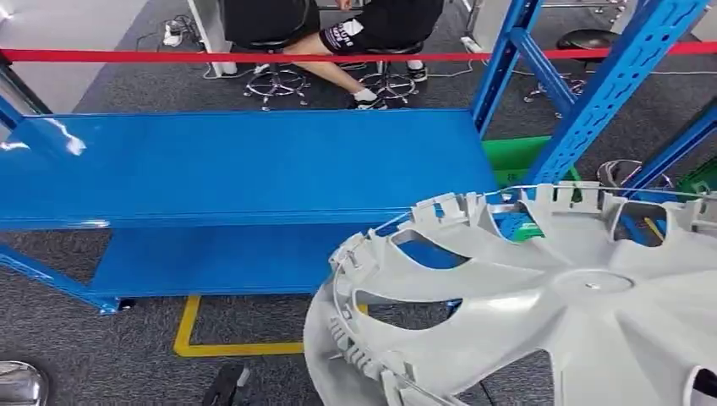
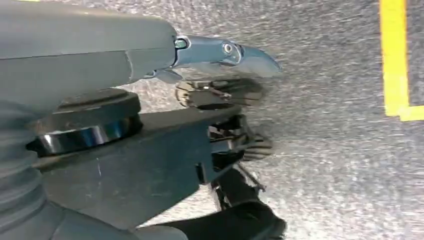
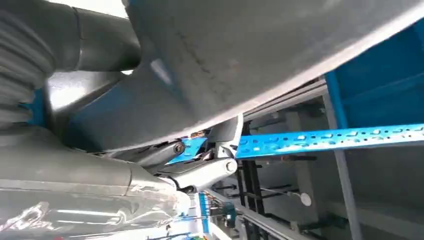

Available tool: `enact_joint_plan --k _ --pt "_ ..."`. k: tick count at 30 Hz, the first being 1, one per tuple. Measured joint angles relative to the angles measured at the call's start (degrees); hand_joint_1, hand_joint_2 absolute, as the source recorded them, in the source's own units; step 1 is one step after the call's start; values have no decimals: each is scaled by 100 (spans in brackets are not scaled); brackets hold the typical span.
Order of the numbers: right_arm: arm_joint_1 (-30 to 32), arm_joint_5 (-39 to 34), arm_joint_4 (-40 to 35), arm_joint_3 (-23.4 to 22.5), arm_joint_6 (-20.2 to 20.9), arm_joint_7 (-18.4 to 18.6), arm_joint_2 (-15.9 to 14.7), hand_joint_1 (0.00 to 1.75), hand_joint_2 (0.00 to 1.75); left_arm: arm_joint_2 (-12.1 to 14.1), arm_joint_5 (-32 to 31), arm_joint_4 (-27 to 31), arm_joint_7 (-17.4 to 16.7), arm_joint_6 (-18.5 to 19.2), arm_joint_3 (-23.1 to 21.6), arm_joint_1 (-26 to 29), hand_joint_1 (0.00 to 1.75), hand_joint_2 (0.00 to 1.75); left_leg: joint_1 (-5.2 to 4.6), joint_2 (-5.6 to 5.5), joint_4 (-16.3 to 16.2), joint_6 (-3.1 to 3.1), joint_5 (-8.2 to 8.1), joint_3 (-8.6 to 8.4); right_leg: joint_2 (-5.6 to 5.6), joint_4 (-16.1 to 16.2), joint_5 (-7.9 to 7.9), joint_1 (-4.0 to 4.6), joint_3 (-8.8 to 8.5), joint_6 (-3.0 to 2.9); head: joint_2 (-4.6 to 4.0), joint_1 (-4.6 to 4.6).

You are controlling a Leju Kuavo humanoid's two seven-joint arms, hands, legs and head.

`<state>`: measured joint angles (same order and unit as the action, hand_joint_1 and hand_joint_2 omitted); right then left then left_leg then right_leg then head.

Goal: Take the parts from the cabinet and place them on the table.

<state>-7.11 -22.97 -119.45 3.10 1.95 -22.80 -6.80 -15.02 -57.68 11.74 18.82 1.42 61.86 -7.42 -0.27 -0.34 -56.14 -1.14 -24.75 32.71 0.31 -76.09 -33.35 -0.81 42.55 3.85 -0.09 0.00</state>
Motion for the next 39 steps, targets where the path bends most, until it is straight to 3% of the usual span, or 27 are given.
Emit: enact_joint_plan --k 2,3,4,5,6,8,10,12,14,15,16,17,19,21,22,25,26,27,29,30,31,32,34,35,36,37,39 --pt "21 0 2 0 7 0 0 175 175 0 -7 0 -2 2 0 5 0 175 -1 0 -8 18 97 129 0 149 338 0 -264 -5 0 0" --pt "22 0 2 0 7 0 -2 175 175 0 -7 0 -2 2 0 5 0 175 0 0 -14 32 141 186 0 510 539 -1 -544 -14 -2 0" --pt "20 0 2 0 9 -2 -2 175 175 -2 -9 0 -2 4 0 4 0 175 5 -2 -24 60 183 233 -1 1072 641 -3 -955 -18 0 0" --pt "16 0 2 0 11 -2 -2 175 175 0 -9 0 -4 7 0 3 0 175 -11 -5 -39 95 218 264 0 1597 422 -4 -1266 -18 0 0" --pt "20 2 -2 0 20 -7 -2 175 175 0 -13 0 -9 9 0 1 0 175 -26 -8 -60 123 249 287 24 1891 360 19 -1467 -41 0 -2" --pt "30 2 0 -4 24 -11 -4 175 175 2 -15 0 -17 13 0 4 0 175 -21 -9 -42 178 349 301 26 1809 409 34 -1379 -110 0 -13" --pt "34 2 0 -4 30 -11 -7 175 175 4 -15 0 -35 13 0 15 0 175 -17 -8 -47 255 359 357 8 1831 516 -1 -1267 -247 0 -9" --pt "28 2 0 -9 33 -9 -7 175 175 4 -17 0 -37 15 0 21 0 175 -4 -1 -461 326 -252 513 -2 1833 633 1 -1153 -325 0 -37" --pt "29 2 0 -11 35 -11 -7 175 175 9 -24 0 -44 13 0 16 0 175 5 0 -1312 360 -823 744 -5 1828 753 5 -990 -338 -2 -39" --pt "32 2 0 -11 37 -9 -7 175 175 11 -48 0 -55 7 0 15 0 175 5 0 -1700 365 -918 821 -9 1822 819 8 -897 -338 0 -44" --pt "33 2 0 -11 44 -9 -7 175 175 11 -55 0 -77 0 0 16 0 175 5 -1 -1822 363 -795 792 -13 1820 880 10 -818 -329 0 -42" --pt "32 2 0 -11 46 -9 -7 175 175 13 -57 0 -90 -4 0 16 0 175 4 0 -1733 352 -556 660 -13 1818 937 12 -741 -314 -2 -42" --pt "31 4 0 -11 46 -9 -7 175 175 13 -57 0 -92 -11 -2 9 0 175 3 -1 -1044 308 -198 134 -11 1813 1041 13 -621 -278 0 -42" --pt "25 11 -2 -13 50 -9 -7 175 175 13 -59 0 -96 -18 -7 -8 0 175 -14 -4 1 247 -375 -572 -11 1784 1124 43 -548 -227 0 -44" --pt "24 20 -4 -13 52 -9 -9 175 175 9 -59 0 -101 -17 -5 -19 0 175 -15 -9 155 199 -463 -631 -18 1789 1200 42 -529 -199 0 -31" --pt "26 74 -2 -4 55 -2 -9 175 175 0 -59 0 -107 -15 -4 -3 0 175 -28 -6 145 76 -328 -479 -16 1844 1361 25 -485 -91 -2 -37" --pt "27 114 -2 -4 48 -2 -13 175 175 7 -61 0 -125 -15 -4 -9 0 175 -8 15 145 31 -256 -434 -14 1778 1177 11 -406 -68 0 -39" --pt "26 147 -2 -2 44 -2 -22 175 175 9 -77 0 -140 -15 -9 -8 0 175 -8 18 145 -11 -196 -363 -18 1534 847 10 -308 -49 0 -11" --pt "50 205 -2 11 26 0 -31 175 175 11 -96 0 -175 -15 -13 -7 0 175 -15 23 139 -29 -60 -204 -20 592 181 11 -93 -4 0 9" --pt "67 218 -2 13 24 0 -33 175 175 15 -101 0 -188 -17 -13 -5 0 175 -24 25 132 -32 3 -124 -19 203 47 13 -25 5 0 22" --pt "82 221 -2 15 22 -2 -33 175 175 24 -101 0 -190 -15 -13 1 0 175 -30 27 119 -30 65 -43 -19 -2 95 13 -39 4 0 24" --pt "98 221 -2 20 15 -2 -35 175 175 28 -101 0 -192 -15 -15 5 0 175 -34 27 102 -24 127 53 -19 41 306 13 -183 -6 -2 28" --pt "105 225 -2 22 15 -2 -35 175 175 31 -103 0 -199 -15 -15 5 0 175 -37 25 69 1 236 220 -19 710 696 14 -746 -33 0 28" --pt "103 229 -4 24 15 -2 -35 175 175 33 -107 0 -199 -15 -15 2 0 175 -39 20 48 25 291 266 -17 1260 652 14 -1157 -49 0 31" --pt "98 232 -9 28 15 0 -35 175 175 37 -107 0 -199 -15 -17 4 0 175 -71 10 40 56 329 305 -13 1784 401 27 -1544 -56 0 42" --pt "99 236 -15 28 17 -9 -37 175 175 37 -107 0 -199 -15 -20 6 0 175 -68 11 34 80 381 315 2 1995 343 39 -1618 -78 0 42" --pt "88 234 -11 28 13 -2 -53 175 175 42 -107 0 -201 0 -20 5 0 175 -47 15 64 148 500 348 5 1934 414 77 -1459 -154 0 48"
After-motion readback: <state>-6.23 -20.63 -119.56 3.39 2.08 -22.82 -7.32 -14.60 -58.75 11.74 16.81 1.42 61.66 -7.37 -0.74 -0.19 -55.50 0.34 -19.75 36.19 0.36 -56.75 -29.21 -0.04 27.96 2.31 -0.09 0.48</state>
